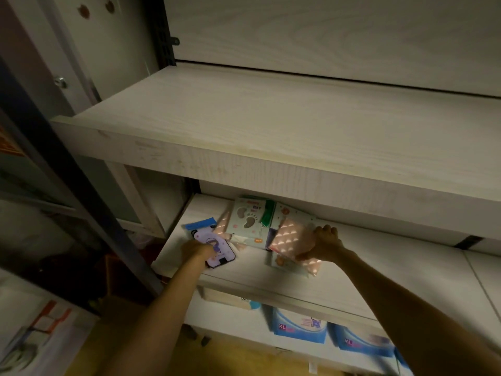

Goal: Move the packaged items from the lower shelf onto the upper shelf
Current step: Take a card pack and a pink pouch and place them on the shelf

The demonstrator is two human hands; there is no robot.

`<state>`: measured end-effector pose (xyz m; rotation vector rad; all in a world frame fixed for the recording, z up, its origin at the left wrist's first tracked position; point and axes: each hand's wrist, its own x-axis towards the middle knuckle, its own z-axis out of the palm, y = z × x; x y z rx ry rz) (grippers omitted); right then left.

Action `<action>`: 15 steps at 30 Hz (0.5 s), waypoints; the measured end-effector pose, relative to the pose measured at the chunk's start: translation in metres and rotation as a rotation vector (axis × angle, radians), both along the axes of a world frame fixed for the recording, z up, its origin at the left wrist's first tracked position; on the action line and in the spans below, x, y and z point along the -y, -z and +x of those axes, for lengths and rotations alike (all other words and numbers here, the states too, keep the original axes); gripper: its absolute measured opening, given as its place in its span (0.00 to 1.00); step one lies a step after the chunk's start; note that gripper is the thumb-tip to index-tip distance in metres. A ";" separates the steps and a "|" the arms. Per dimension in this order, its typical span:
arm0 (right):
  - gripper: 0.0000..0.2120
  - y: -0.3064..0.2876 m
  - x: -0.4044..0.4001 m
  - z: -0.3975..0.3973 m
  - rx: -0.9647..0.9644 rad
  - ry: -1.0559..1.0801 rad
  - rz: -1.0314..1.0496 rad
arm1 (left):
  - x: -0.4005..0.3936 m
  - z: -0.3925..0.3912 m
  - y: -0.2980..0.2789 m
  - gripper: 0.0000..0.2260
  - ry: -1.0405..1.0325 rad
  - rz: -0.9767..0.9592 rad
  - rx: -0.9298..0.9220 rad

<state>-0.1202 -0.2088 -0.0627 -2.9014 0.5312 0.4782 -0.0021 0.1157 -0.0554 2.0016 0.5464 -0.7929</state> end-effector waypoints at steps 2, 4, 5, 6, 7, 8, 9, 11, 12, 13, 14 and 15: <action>0.55 -0.006 -0.003 -0.002 0.039 0.040 -0.025 | -0.009 0.009 0.003 0.11 -0.073 -0.039 0.022; 0.49 -0.011 -0.005 -0.004 0.016 0.113 0.036 | -0.021 0.009 0.005 0.13 -0.107 -0.032 0.040; 0.46 -0.015 -0.007 -0.007 0.000 0.165 0.081 | -0.024 0.006 0.000 0.13 -0.151 -0.074 0.043; 0.42 -0.013 -0.006 -0.008 0.012 0.199 0.125 | -0.028 0.002 -0.004 0.12 -0.194 -0.149 0.049; 0.39 -0.018 -0.010 -0.013 -0.004 0.242 0.169 | -0.031 -0.002 -0.009 0.10 -0.234 -0.217 0.068; 0.36 -0.016 -0.010 -0.016 -0.016 0.285 0.214 | -0.036 -0.003 -0.012 0.08 -0.267 -0.279 0.085; 0.34 -0.019 -0.012 -0.021 -0.019 0.328 0.256 | -0.042 -0.004 -0.012 0.09 -0.286 -0.316 0.112; 0.29 -0.019 -0.014 -0.032 -0.012 0.410 0.350 | -0.053 -0.005 -0.010 0.12 -0.288 -0.318 0.187; 0.27 -0.017 -0.013 -0.037 0.011 0.468 0.435 | -0.057 -0.005 -0.010 0.14 -0.296 -0.295 0.222; 0.24 -0.016 -0.012 -0.045 0.041 0.560 0.562 | -0.060 -0.006 -0.009 0.14 -0.298 -0.272 0.250; 0.22 -0.014 -0.010 -0.053 0.088 0.659 0.718 | -0.061 -0.010 -0.011 0.15 -0.292 -0.273 0.274; 0.22 -0.016 -0.010 -0.064 0.137 0.732 0.850 | -0.060 -0.014 -0.013 0.15 -0.269 -0.291 0.292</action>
